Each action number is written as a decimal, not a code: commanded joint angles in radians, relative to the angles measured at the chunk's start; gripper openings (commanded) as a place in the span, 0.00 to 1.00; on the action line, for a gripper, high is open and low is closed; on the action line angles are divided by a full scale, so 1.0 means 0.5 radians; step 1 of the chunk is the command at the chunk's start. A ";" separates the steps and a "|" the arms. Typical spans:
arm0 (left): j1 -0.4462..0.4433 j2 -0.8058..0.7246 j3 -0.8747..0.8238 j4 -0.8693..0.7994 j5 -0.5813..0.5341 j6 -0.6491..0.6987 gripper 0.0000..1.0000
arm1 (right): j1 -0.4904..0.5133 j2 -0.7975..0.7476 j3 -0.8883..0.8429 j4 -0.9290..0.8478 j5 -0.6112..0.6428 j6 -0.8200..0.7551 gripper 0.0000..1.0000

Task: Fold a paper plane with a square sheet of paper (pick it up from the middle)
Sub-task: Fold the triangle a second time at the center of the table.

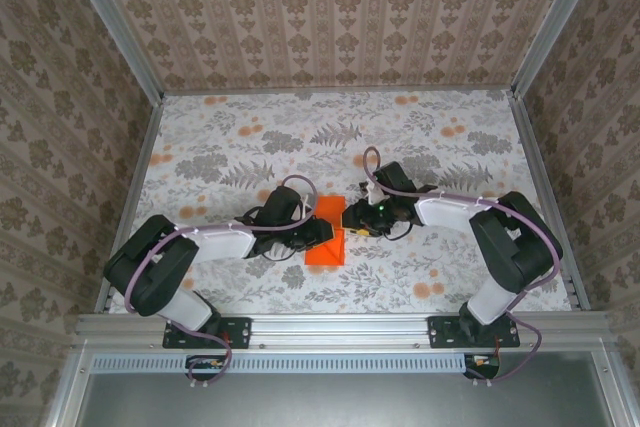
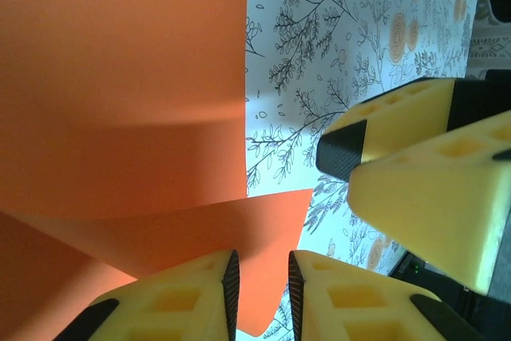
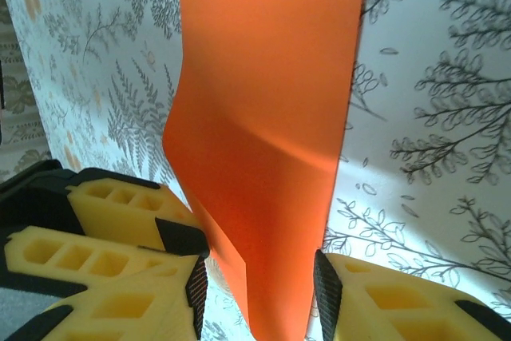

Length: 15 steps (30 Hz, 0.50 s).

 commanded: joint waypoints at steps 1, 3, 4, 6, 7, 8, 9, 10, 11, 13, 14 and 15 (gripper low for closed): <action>0.015 0.015 -0.022 -0.054 -0.030 0.039 0.24 | 0.031 0.028 -0.006 0.107 -0.126 -0.017 0.43; 0.015 0.010 -0.024 -0.058 -0.032 0.035 0.24 | 0.033 0.054 -0.006 0.141 -0.154 -0.003 0.42; 0.016 0.010 -0.024 -0.060 -0.034 0.035 0.24 | 0.036 0.066 -0.010 0.167 -0.168 0.004 0.41; 0.018 0.010 -0.027 -0.061 -0.033 0.035 0.23 | 0.036 0.085 -0.006 0.184 -0.181 0.010 0.40; 0.020 0.010 -0.027 -0.063 -0.034 0.035 0.23 | 0.036 0.097 -0.001 0.184 -0.181 0.010 0.39; 0.018 0.007 -0.026 -0.063 -0.034 0.036 0.23 | 0.036 0.105 0.000 0.184 -0.183 0.008 0.39; 0.022 0.007 -0.026 -0.064 -0.035 0.035 0.23 | 0.036 0.116 0.001 0.181 -0.180 0.003 0.38; 0.023 0.008 -0.027 -0.064 -0.036 0.035 0.23 | 0.036 0.123 0.006 0.183 -0.182 0.002 0.37; 0.022 0.006 -0.027 -0.065 -0.035 0.035 0.23 | 0.036 0.134 0.006 0.184 -0.188 -0.003 0.37; 0.022 0.007 -0.026 -0.064 -0.033 0.035 0.22 | 0.036 0.153 0.010 0.184 -0.197 -0.004 0.36; 0.022 0.007 -0.024 -0.067 -0.032 0.035 0.22 | 0.036 0.160 0.010 0.191 -0.207 -0.004 0.34; 0.024 0.007 -0.024 -0.068 -0.033 0.035 0.22 | 0.037 0.168 0.010 0.203 -0.217 -0.005 0.33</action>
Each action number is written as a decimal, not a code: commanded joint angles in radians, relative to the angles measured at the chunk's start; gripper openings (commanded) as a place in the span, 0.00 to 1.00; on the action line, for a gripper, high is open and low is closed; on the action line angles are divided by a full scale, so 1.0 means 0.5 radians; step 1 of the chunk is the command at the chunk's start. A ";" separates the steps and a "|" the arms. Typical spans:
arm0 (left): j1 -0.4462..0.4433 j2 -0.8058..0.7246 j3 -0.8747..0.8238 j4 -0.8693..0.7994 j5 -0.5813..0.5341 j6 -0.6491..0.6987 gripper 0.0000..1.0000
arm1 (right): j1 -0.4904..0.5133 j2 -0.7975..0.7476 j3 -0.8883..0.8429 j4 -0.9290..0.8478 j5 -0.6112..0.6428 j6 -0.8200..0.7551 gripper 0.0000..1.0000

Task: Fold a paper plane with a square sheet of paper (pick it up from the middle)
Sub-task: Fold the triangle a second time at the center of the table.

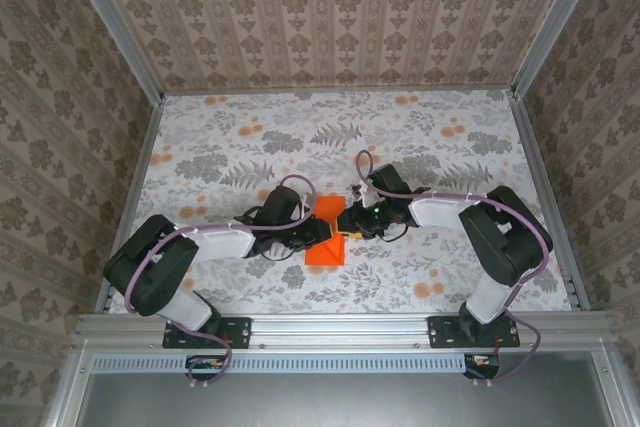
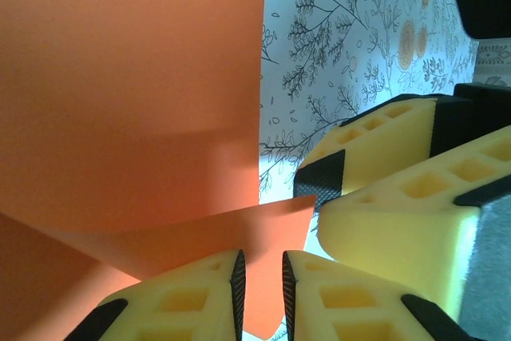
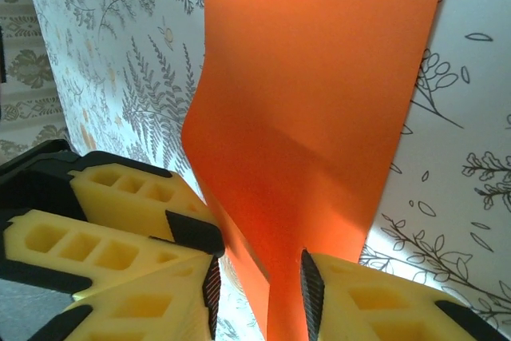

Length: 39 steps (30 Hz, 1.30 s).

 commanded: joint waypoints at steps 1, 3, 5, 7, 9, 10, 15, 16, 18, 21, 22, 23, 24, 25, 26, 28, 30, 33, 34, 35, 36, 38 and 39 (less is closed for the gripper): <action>0.013 0.008 -0.023 -0.046 -0.007 0.035 0.22 | 0.008 0.044 0.007 0.059 -0.100 0.001 0.31; 0.013 0.005 -0.018 -0.050 -0.003 0.037 0.21 | 0.008 0.064 0.010 0.105 -0.159 0.019 0.27; 0.013 0.006 -0.009 -0.053 -0.001 0.041 0.20 | 0.003 0.076 0.011 0.136 -0.183 0.035 0.24; 0.015 0.005 -0.002 -0.054 0.002 0.044 0.20 | 0.004 0.084 0.021 0.113 -0.166 0.024 0.19; 0.015 0.001 0.005 -0.063 0.008 0.047 0.20 | 0.005 0.085 0.032 0.082 -0.131 0.004 0.15; 0.015 -0.005 0.014 -0.065 0.011 0.049 0.20 | 0.003 0.088 0.044 0.044 -0.102 -0.015 0.13; 0.023 -0.009 0.032 -0.071 0.035 0.053 0.21 | -0.007 0.123 0.113 -0.133 0.058 -0.111 0.07; 0.024 -0.006 0.032 -0.074 0.038 0.053 0.21 | -0.008 0.132 0.115 -0.139 0.070 -0.119 0.06; 0.024 -0.001 0.026 -0.066 0.041 0.053 0.21 | -0.013 0.148 0.133 -0.170 0.102 -0.140 0.05; 0.029 -0.001 0.037 -0.054 0.054 0.057 0.21 | -0.012 0.168 0.148 -0.196 0.137 -0.168 0.04; 0.029 0.000 0.046 -0.060 0.056 0.062 0.21 | -0.014 0.174 0.153 -0.205 0.143 -0.180 0.04; 0.030 0.005 0.057 -0.066 0.060 0.070 0.21 | -0.014 0.178 0.163 -0.217 0.152 -0.194 0.04; 0.032 0.007 0.069 -0.085 0.062 0.082 0.21 | -0.014 0.184 0.171 -0.229 0.159 -0.203 0.03; 0.032 0.012 0.080 -0.097 0.063 0.090 0.21 | -0.014 0.186 0.177 -0.233 0.166 -0.214 0.03; 0.035 0.021 0.090 -0.103 0.068 0.098 0.21 | -0.012 0.188 0.183 -0.235 0.166 -0.223 0.03; 0.034 0.036 0.105 -0.102 0.075 0.102 0.21 | -0.014 0.188 0.194 -0.244 0.167 -0.239 0.03; 0.033 0.052 0.121 -0.102 0.084 0.111 0.20 | -0.014 0.194 0.204 -0.254 0.172 -0.247 0.03; 0.031 0.079 0.139 -0.107 0.089 0.121 0.20 | -0.014 0.197 0.206 -0.254 0.169 -0.250 0.03; 0.031 0.085 0.142 -0.107 0.091 0.124 0.20 | -0.014 0.199 0.208 -0.251 0.168 -0.250 0.03; 0.032 0.095 0.148 -0.105 0.092 0.125 0.20 | -0.014 0.200 0.208 -0.256 0.171 -0.254 0.03; 0.030 0.106 0.151 -0.111 0.093 0.129 0.20 | -0.014 0.203 0.212 -0.255 0.171 -0.256 0.03; 0.031 0.120 0.160 -0.105 0.095 0.132 0.20 | -0.014 0.210 0.217 -0.254 0.174 -0.259 0.03; 0.031 0.128 0.164 -0.102 0.097 0.131 0.20 | -0.013 0.214 0.220 -0.254 0.176 -0.262 0.03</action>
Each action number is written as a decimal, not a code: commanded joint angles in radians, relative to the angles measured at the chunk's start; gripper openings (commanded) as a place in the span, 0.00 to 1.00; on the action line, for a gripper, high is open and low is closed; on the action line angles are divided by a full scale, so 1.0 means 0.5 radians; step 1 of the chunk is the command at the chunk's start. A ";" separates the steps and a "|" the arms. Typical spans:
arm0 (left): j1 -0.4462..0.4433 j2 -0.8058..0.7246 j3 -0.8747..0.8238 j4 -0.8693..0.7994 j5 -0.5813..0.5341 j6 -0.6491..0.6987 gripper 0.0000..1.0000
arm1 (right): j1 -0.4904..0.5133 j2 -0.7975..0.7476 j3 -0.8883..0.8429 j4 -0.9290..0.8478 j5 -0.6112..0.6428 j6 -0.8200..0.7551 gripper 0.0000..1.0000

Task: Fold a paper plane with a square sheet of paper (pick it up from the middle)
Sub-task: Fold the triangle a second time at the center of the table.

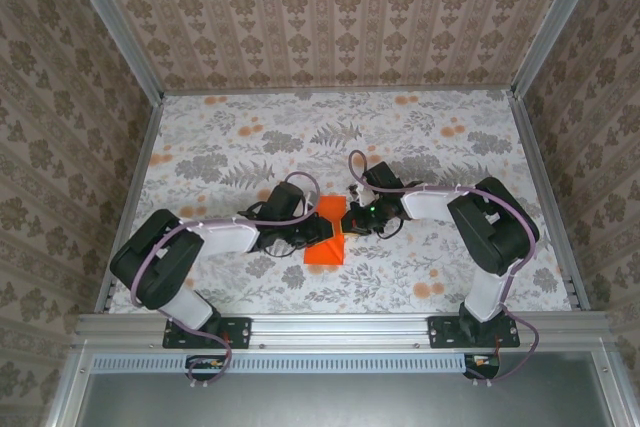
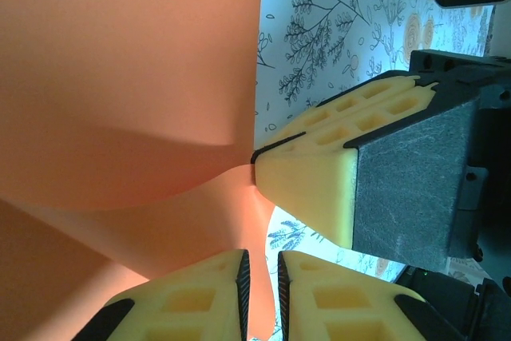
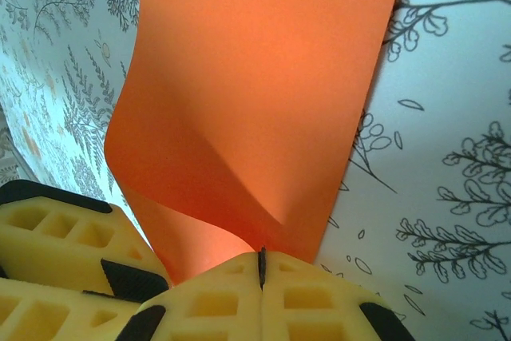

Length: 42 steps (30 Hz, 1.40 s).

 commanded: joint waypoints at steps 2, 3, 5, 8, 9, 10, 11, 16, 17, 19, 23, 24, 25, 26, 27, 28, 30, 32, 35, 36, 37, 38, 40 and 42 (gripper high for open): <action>0.016 0.045 0.063 -0.015 0.037 0.063 0.20 | -0.009 0.048 0.058 -0.055 0.043 -0.040 0.03; 0.016 0.053 0.064 -0.018 0.038 0.061 0.20 | -0.009 0.053 0.063 -0.060 0.043 -0.042 0.03; 0.016 0.066 0.066 -0.018 0.039 0.066 0.19 | -0.009 0.056 0.075 -0.071 0.043 -0.052 0.03; 0.012 0.082 0.074 -0.013 0.039 0.065 0.19 | -0.009 0.068 0.094 -0.099 0.048 -0.075 0.03; 0.010 0.089 0.075 -0.012 0.041 0.066 0.19 | -0.009 0.072 0.098 -0.106 0.047 -0.079 0.03; 0.009 0.093 0.075 -0.012 0.042 0.064 0.19 | -0.009 0.075 0.101 -0.105 0.049 -0.085 0.03; 0.010 0.096 0.073 -0.011 0.038 0.066 0.19 | -0.009 0.081 0.107 -0.110 0.048 -0.084 0.03; 0.009 0.113 0.081 -0.013 0.039 0.067 0.19 | -0.009 0.089 0.111 -0.110 0.049 -0.085 0.03; 0.010 0.115 0.080 -0.015 0.039 0.069 0.19 | -0.009 0.089 0.111 -0.110 0.050 -0.086 0.03; 0.009 0.120 0.081 -0.018 0.036 0.070 0.19 | -0.009 0.092 0.106 -0.112 0.050 -0.083 0.03; 0.009 0.128 0.079 -0.015 0.036 0.068 0.19 | -0.009 0.096 0.107 -0.105 0.054 -0.081 0.03; 0.009 0.131 0.079 -0.015 0.036 0.069 0.19 | -0.009 0.097 0.106 -0.110 0.051 -0.081 0.03; 0.006 0.132 0.075 -0.016 0.034 0.069 0.19 | -0.009 0.100 0.108 -0.106 0.052 -0.083 0.03; 0.008 0.133 0.077 -0.014 0.036 0.069 0.19 | -0.009 0.099 0.107 -0.107 0.051 -0.083 0.03; 0.007 0.138 0.078 -0.013 0.031 0.069 0.19 | -0.009 0.102 0.106 -0.109 0.055 -0.083 0.03; 0.008 0.138 0.074 -0.011 0.033 0.069 0.19 | -0.009 0.102 0.107 -0.114 0.059 -0.083 0.03; 0.006 0.145 0.075 -0.003 0.033 0.065 0.19 | -0.009 0.101 0.105 -0.116 0.063 -0.083 0.03; 0.006 0.156 0.072 0.002 0.033 0.062 0.19 | -0.009 0.101 0.106 -0.117 0.066 -0.083 0.03; 0.006 0.170 0.070 0.013 0.035 0.060 0.19 | -0.009 0.110 0.105 -0.119 0.067 -0.083 0.03; 0.005 0.172 0.072 0.014 0.036 0.059 0.18 | -0.009 0.108 0.105 -0.119 0.067 -0.083 0.03; 0.008 0.175 0.069 0.021 0.036 0.058 0.18 | -0.009 0.111 0.102 -0.119 0.067 -0.082 0.03; 0.007 0.179 0.065 0.021 0.033 0.054 0.18 | -0.009 0.113 0.104 -0.117 0.067 -0.083 0.03; 0.007 0.173 0.059 0.018 0.024 0.053 0.18 | -0.009 0.117 0.105 -0.117 0.064 -0.083 0.03; 0.006 0.175 0.054 0.013 0.017 0.053 0.18 | -0.009 0.123 0.103 -0.117 0.064 -0.083 0.03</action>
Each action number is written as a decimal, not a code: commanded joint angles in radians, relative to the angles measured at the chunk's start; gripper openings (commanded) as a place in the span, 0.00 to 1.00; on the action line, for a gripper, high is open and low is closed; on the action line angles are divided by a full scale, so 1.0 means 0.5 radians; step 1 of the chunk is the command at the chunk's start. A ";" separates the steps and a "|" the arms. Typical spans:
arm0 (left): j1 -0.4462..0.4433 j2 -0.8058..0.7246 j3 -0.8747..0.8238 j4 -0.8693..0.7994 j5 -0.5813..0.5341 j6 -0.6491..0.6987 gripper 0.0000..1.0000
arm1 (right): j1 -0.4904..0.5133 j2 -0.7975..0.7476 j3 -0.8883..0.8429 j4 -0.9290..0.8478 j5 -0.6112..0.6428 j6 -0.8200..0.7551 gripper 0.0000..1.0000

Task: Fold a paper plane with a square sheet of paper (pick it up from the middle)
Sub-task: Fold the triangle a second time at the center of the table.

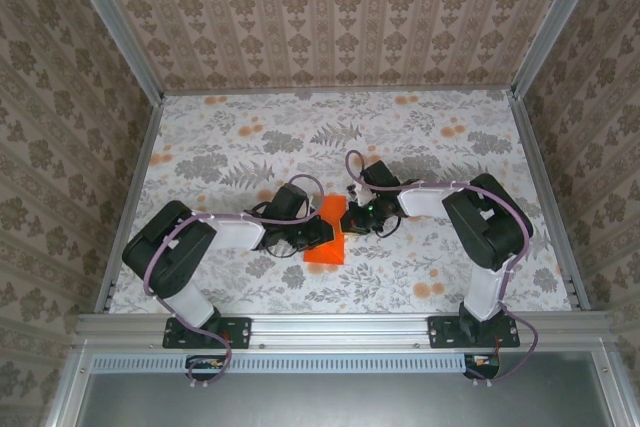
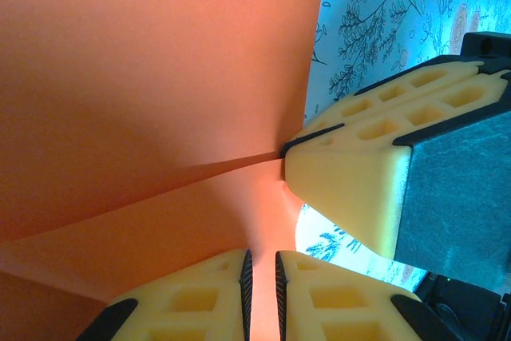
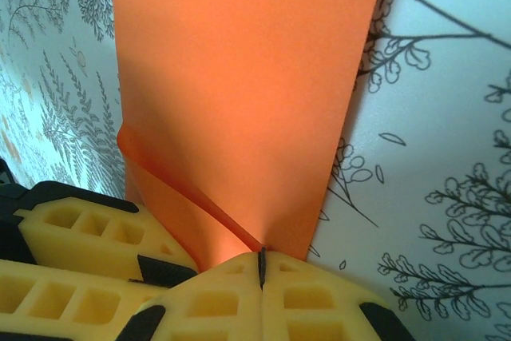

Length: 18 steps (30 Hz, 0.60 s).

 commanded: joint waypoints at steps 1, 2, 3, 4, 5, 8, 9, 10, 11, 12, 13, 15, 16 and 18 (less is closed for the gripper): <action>0.008 0.018 0.022 -0.004 0.005 0.032 0.18 | -0.008 0.039 0.034 -0.066 0.026 -0.030 0.03; 0.009 0.019 0.021 -0.004 0.000 0.032 0.18 | -0.009 0.043 0.034 -0.065 0.025 -0.030 0.03; 0.007 0.017 0.018 -0.004 -0.003 0.033 0.18 | -0.009 0.045 0.033 -0.065 0.025 -0.030 0.03; 0.006 0.018 0.013 -0.008 -0.006 0.032 0.18 | -0.009 0.047 0.035 -0.067 0.026 -0.030 0.03; 0.007 0.015 0.012 -0.010 -0.009 0.029 0.18 | -0.008 0.048 0.031 -0.065 0.025 -0.029 0.03; 0.006 0.015 0.002 -0.011 -0.015 0.026 0.18 | -0.009 0.049 0.032 -0.067 0.024 -0.029 0.03; 0.008 0.011 -0.001 -0.013 -0.016 0.026 0.18 | -0.009 0.049 0.034 -0.066 0.022 -0.030 0.03; 0.008 0.008 -0.001 -0.014 -0.016 0.025 0.18 | -0.008 0.051 0.035 -0.070 0.026 -0.029 0.03; 0.007 0.001 0.005 -0.018 -0.016 0.026 0.18 | -0.009 0.051 0.035 -0.072 0.025 -0.030 0.03; 0.009 -0.007 0.011 -0.021 -0.015 0.027 0.18 | -0.009 0.054 0.034 -0.071 0.026 -0.030 0.03; 0.005 -0.024 0.021 -0.020 -0.010 0.032 0.18 | -0.007 0.054 0.035 -0.072 0.026 -0.030 0.03; 0.003 -0.059 0.046 -0.029 -0.009 0.040 0.19 | -0.006 0.054 0.032 -0.079 0.029 -0.030 0.03; 0.005 -0.077 0.059 -0.040 -0.010 0.047 0.19 | -0.006 0.054 0.030 -0.078 0.032 -0.030 0.03; 0.004 -0.097 0.089 -0.089 -0.023 0.068 0.19 | -0.006 0.051 0.026 -0.078 0.032 -0.029 0.03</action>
